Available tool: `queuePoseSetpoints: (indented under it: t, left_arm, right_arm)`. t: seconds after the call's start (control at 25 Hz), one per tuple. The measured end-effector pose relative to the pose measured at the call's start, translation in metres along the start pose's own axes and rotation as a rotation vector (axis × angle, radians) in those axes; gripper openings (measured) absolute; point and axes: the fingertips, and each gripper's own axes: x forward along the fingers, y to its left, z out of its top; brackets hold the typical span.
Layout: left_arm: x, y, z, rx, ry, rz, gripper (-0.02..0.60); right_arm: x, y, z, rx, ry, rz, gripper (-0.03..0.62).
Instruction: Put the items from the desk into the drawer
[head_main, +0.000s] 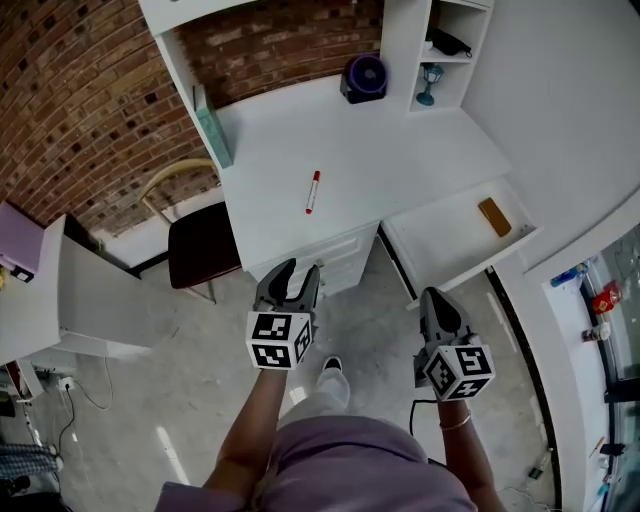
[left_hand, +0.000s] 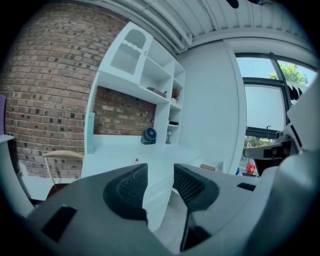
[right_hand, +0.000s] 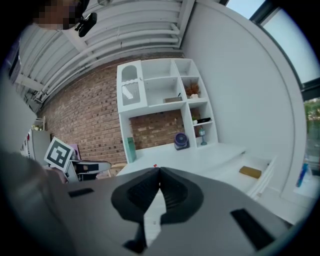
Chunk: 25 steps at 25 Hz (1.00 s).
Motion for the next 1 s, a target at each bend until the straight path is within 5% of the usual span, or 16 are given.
queuePoseSetpoints:
  t: [1.0]
  left_arm:
    - [0.143, 0.083, 0.019, 0.015, 0.079, 0.054, 0.150]
  right_arm:
    - [0.148, -0.032, 0.028, -0.014, 0.071, 0.043, 0.003]
